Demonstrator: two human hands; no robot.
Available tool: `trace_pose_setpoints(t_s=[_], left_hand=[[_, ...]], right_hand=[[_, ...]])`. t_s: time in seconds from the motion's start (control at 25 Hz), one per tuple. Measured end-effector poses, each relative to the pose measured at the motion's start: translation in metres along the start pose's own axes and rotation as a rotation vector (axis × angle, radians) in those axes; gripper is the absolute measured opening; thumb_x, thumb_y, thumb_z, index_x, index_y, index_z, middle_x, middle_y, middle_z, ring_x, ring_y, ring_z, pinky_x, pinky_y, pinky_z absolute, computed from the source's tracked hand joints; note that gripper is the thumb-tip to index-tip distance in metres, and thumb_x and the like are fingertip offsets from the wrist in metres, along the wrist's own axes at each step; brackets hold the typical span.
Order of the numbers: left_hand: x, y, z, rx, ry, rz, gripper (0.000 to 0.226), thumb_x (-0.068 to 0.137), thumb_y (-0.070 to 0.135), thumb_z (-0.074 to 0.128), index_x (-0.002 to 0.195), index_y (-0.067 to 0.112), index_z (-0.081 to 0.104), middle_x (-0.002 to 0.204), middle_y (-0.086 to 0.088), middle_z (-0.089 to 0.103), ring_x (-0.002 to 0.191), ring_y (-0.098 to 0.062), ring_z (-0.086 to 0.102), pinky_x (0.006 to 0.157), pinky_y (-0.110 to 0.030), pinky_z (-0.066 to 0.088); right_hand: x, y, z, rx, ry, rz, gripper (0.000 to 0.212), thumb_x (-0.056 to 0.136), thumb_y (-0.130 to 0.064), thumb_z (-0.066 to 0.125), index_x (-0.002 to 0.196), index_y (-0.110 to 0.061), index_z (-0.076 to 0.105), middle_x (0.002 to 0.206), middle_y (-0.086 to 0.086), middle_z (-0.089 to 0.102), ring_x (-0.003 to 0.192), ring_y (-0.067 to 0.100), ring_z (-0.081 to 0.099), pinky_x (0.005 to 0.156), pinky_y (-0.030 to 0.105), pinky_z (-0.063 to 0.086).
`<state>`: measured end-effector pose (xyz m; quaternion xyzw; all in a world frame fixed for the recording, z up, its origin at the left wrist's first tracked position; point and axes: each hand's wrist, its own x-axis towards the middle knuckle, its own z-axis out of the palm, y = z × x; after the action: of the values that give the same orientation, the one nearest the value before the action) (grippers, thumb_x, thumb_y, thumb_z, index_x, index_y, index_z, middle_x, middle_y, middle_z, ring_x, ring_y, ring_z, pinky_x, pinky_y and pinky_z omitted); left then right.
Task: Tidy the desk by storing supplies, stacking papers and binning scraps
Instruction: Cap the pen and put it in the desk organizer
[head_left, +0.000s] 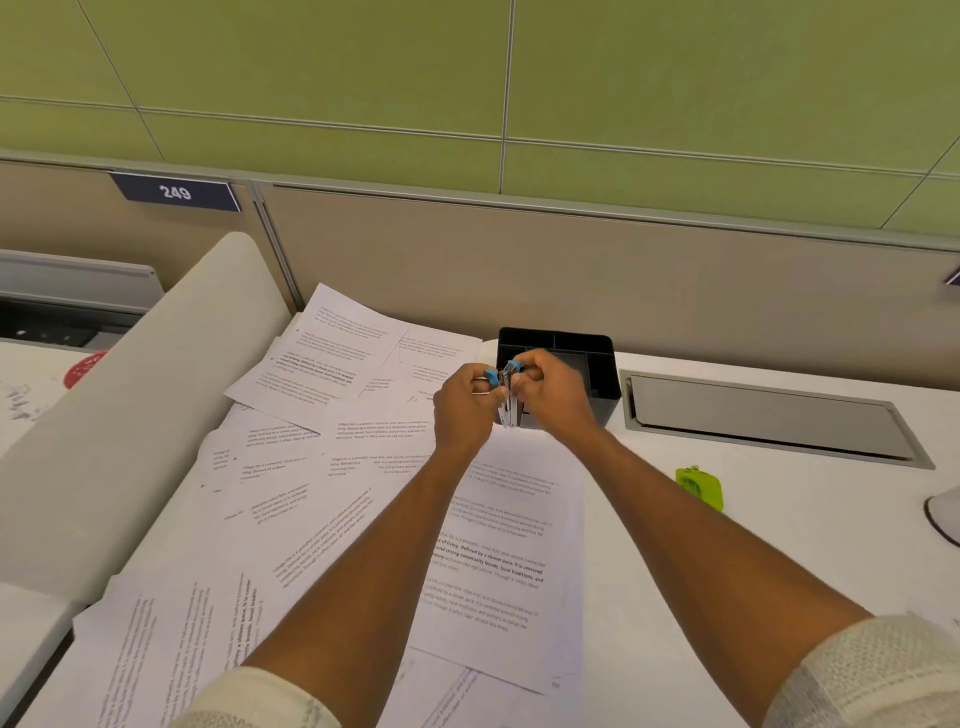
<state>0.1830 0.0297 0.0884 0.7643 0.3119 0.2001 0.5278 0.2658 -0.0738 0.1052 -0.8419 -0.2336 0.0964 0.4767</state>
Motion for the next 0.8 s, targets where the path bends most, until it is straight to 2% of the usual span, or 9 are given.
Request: trace_pose_setpoints(t_s=[0.08, 0.16, 0.32, 0.44, 0.52, 0.64, 0.8], left_hand=[[0.018, 0.009, 0.001, -0.027, -0.016, 0.033, 0.021, 0.086, 0.013, 0.076, 0.104, 0.016, 0.068, 0.085, 0.007, 0.071, 0.079, -0.006, 0.068, 0.078, -0.024, 0.056], [0.034, 0.017, 0.002, -0.025, -0.024, 0.071, 0.021, 0.085, 0.010, 0.075, 0.105, 0.015, 0.069, 0.088, 0.005, 0.073, 0.084, -0.010, 0.071, 0.083, -0.028, 0.057], [0.061, 0.024, 0.007, -0.005, -0.022, 0.104, 0.023, 0.086, 0.010, 0.074, 0.109, 0.012, 0.070, 0.097, -0.002, 0.076, 0.091, -0.013, 0.072, 0.085, -0.027, 0.056], [0.073, 0.020, 0.012, 0.068, -0.060, 0.113, 0.024, 0.087, 0.015, 0.074, 0.112, 0.012, 0.072, 0.099, 0.000, 0.076, 0.089, -0.011, 0.070, 0.083, -0.024, 0.053], [0.077, 0.015, 0.015, 0.170, -0.086, 0.121, 0.026, 0.087, 0.020, 0.075, 0.112, 0.013, 0.073, 0.103, -0.001, 0.076, 0.091, -0.013, 0.068, 0.080, -0.020, 0.045], [0.084, 0.003, 0.019, 0.285, -0.112, 0.084, 0.030, 0.086, 0.024, 0.077, 0.113, 0.013, 0.072, 0.105, -0.002, 0.072, 0.087, -0.014, 0.061, 0.078, -0.024, 0.041], [0.089, -0.011, 0.021, 0.393, -0.149, 0.041, 0.020, 0.084, 0.021, 0.078, 0.099, 0.018, 0.065, 0.093, 0.002, 0.063, 0.081, -0.015, 0.057, 0.070, -0.025, 0.037]], right_hand=[[0.020, -0.005, -0.008, -0.027, 0.006, -0.028, 0.023, 0.094, -0.008, 0.057, 0.115, -0.010, 0.065, 0.093, 0.005, 0.070, 0.083, 0.020, 0.067, 0.081, 0.032, 0.057], [0.039, -0.009, -0.013, -0.067, 0.009, -0.062, 0.025, 0.094, -0.008, 0.058, 0.118, -0.009, 0.066, 0.091, 0.000, 0.067, 0.078, 0.014, 0.063, 0.082, 0.029, 0.055], [0.069, -0.007, -0.016, -0.127, 0.009, -0.084, 0.016, 0.092, -0.011, 0.063, 0.108, -0.013, 0.067, 0.076, -0.008, 0.061, 0.068, 0.003, 0.057, 0.070, 0.020, 0.049], [0.081, 0.003, -0.017, -0.185, -0.013, -0.079, 0.010, 0.090, -0.013, 0.068, 0.100, -0.016, 0.067, 0.070, -0.008, 0.061, 0.066, 0.005, 0.058, 0.066, 0.020, 0.046], [0.085, 0.012, -0.017, -0.235, -0.053, -0.064, 0.011, 0.089, -0.014, 0.070, 0.100, -0.016, 0.068, 0.073, -0.001, 0.066, 0.068, 0.012, 0.061, 0.067, 0.023, 0.049], [0.088, 0.021, -0.013, -0.339, -0.135, -0.061, 0.014, 0.088, -0.016, 0.071, 0.102, -0.015, 0.069, 0.075, 0.001, 0.065, 0.066, 0.013, 0.057, 0.063, 0.022, 0.045], [0.091, 0.028, -0.009, -0.498, -0.265, -0.035, 0.020, 0.086, -0.019, 0.073, 0.105, -0.013, 0.070, 0.092, 0.005, 0.069, 0.081, 0.021, 0.064, 0.075, 0.032, 0.053]])
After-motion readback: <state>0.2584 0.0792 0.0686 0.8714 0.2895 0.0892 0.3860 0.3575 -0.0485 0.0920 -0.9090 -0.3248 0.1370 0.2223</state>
